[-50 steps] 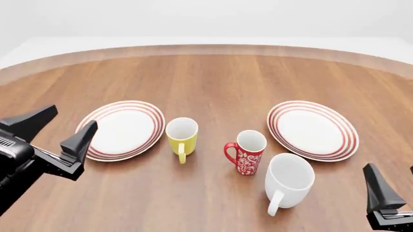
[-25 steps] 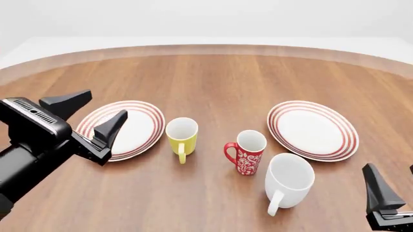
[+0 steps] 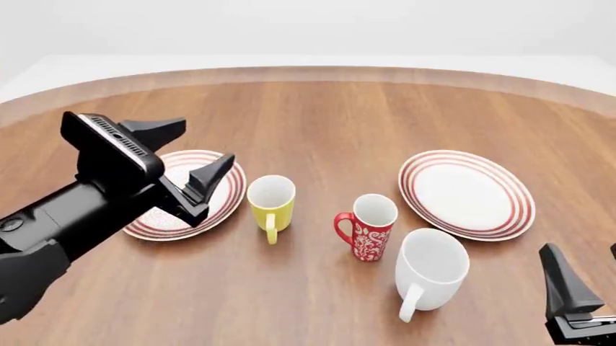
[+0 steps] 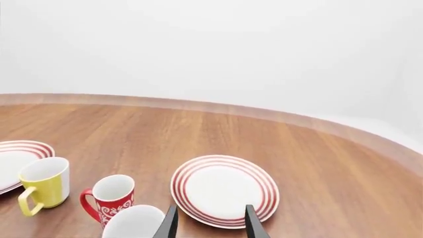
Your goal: Put the red mug on the left plate.
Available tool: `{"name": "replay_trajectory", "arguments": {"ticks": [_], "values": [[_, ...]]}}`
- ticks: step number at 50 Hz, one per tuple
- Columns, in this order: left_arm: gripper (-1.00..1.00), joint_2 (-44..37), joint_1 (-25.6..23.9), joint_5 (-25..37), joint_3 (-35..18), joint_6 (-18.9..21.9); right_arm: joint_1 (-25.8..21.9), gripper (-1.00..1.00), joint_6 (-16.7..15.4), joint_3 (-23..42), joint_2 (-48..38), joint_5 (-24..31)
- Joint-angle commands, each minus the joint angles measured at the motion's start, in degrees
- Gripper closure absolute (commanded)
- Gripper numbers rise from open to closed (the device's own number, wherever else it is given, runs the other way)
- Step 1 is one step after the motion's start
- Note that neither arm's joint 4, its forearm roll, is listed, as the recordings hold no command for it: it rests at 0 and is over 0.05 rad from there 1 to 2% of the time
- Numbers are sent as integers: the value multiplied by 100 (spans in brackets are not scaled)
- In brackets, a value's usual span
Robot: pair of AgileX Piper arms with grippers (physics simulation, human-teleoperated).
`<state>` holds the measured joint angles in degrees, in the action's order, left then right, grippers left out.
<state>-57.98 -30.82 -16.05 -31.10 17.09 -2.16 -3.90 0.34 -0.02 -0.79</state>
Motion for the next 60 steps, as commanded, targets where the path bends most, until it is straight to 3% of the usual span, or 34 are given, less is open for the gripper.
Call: {"name": "replay_trajectory", "arguments": {"ticks": [1, 16, 60], "values": [[-100, -437, -246, 41, -302, 126, -40, -100, -44, 2, 0, -17], [-100, -1034, -674, 182, -615, 303, -93, -100, -124, 9, 1, -31], [-100, -2769, -1123, 382, -1365, 474, -198, -100, -236, 3, 1, -105]]}}
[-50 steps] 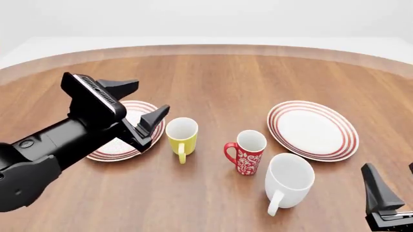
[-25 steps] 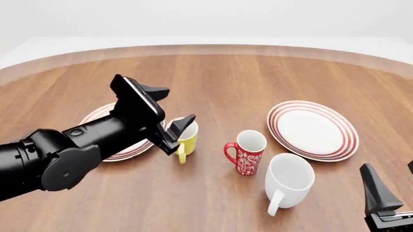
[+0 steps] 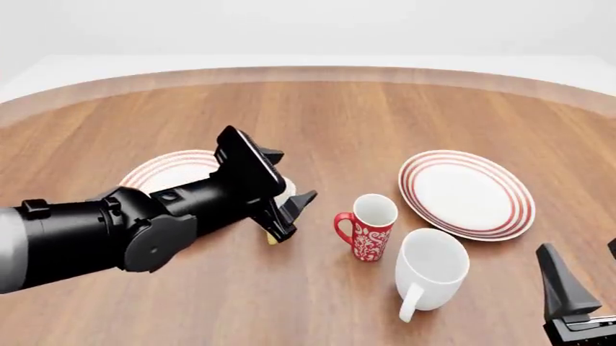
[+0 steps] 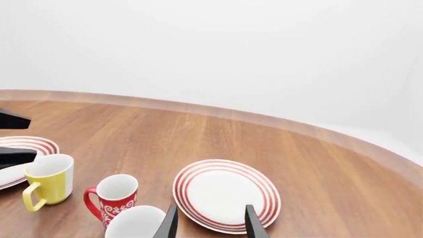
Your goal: Put the red mug on the left plate.
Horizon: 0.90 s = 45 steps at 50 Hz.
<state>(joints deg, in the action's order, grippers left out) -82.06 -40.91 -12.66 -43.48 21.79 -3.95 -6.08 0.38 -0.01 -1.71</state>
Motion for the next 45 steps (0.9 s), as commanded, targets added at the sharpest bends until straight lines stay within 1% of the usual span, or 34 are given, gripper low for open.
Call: {"name": "replay_trajectory", "arguments": {"ticks": [1, 17, 27, 43, 44, 45], "values": [[-100, -400, -108, 40, -142, 14, -18, -100, -17, 0, 0, -10], [-100, -800, -248, 89, -334, 93, -12, -100, -10, 0, 0, -5], [-100, -1095, -386, -44, -343, 136, -21, -100, -21, -4, 0, -19], [-100, -1503, -383, -51, -533, 188, -66, -100, -69, -2, 0, -43], [-100, -1821, -409, -74, -648, 262, -103, -100, -101, -8, 0, -63], [-100, -1838, -411, -79, -649, 258, -103, -100, -103, -9, 0, -67]]}}
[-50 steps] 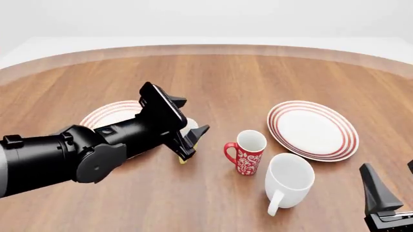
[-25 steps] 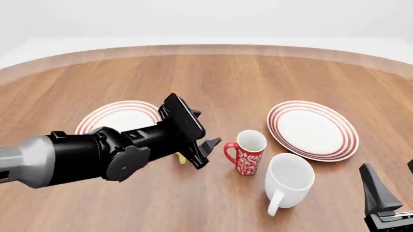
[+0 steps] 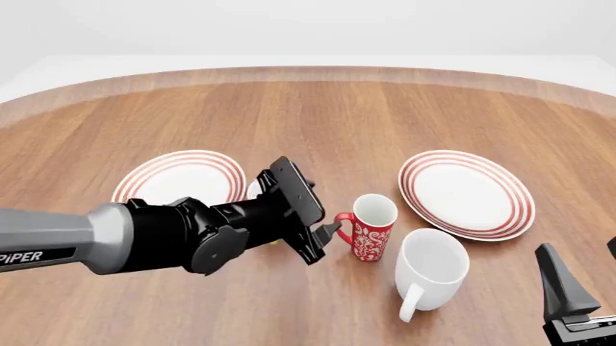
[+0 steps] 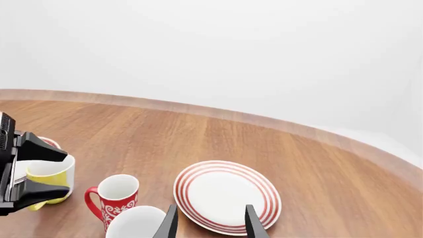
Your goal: Put the red mug on the left plate.
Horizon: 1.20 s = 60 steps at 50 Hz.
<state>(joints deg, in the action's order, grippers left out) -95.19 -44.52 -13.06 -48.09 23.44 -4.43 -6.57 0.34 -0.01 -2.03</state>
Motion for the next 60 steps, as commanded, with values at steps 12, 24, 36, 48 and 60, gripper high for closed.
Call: {"name": "replay_trajectory", "arguments": {"ticks": [12, 24, 36, 48, 60], "values": [[-100, -554, -55, -2, -216, 111, -59, -100, -60, -3, 0, -35], [-100, -727, -46, -43, -368, 107, -55, -100, -52, -30, 0, -67], [-100, -910, -45, -62, -540, 99, -82, -100, -76, -31, 0, -95], [-100, -1053, -123, -80, -590, 73, -95, -100, -84, -30, 0, -113], [-100, -1151, -150, -69, -657, 47, -104, -100, -84, -25, 0, -117]]}}
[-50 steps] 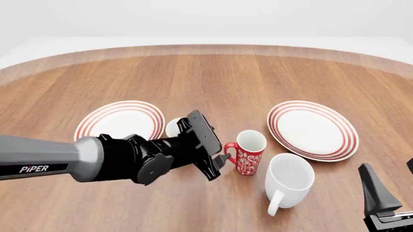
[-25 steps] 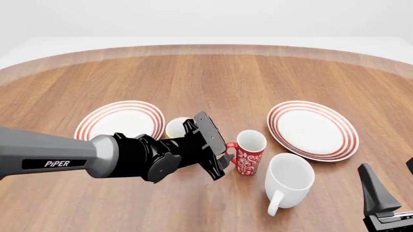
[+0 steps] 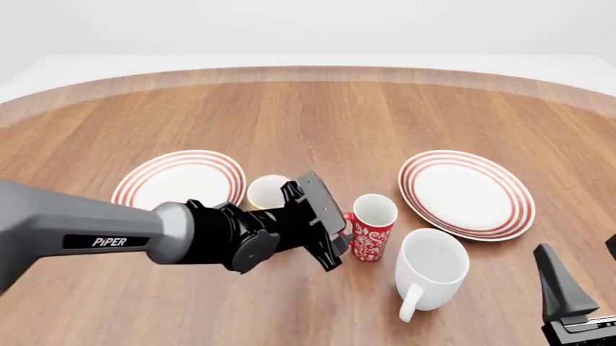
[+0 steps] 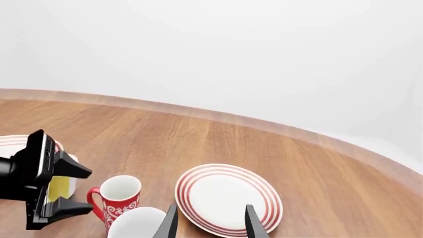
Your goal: Put the red mug on the left plate.
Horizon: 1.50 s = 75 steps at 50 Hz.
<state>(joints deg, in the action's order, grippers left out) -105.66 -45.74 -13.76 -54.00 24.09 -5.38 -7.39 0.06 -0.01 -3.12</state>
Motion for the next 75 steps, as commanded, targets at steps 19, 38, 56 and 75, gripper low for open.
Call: {"name": "replay_trajectory", "arguments": {"ticks": [19, 38, 56, 75], "values": [[-100, -290, 24, -5, -184, -24, -8, -100, 0, 4, 0, -26], [-100, -365, 41, 24, -278, -33, -30, -100, -29, 5, 0, -58], [-100, -400, 51, -3, -290, -43, -31, -100, -36, 5, 0, -61], [100, -320, 52, -72, -235, -90, -46, -100, -41, 5, 0, -70]]}}
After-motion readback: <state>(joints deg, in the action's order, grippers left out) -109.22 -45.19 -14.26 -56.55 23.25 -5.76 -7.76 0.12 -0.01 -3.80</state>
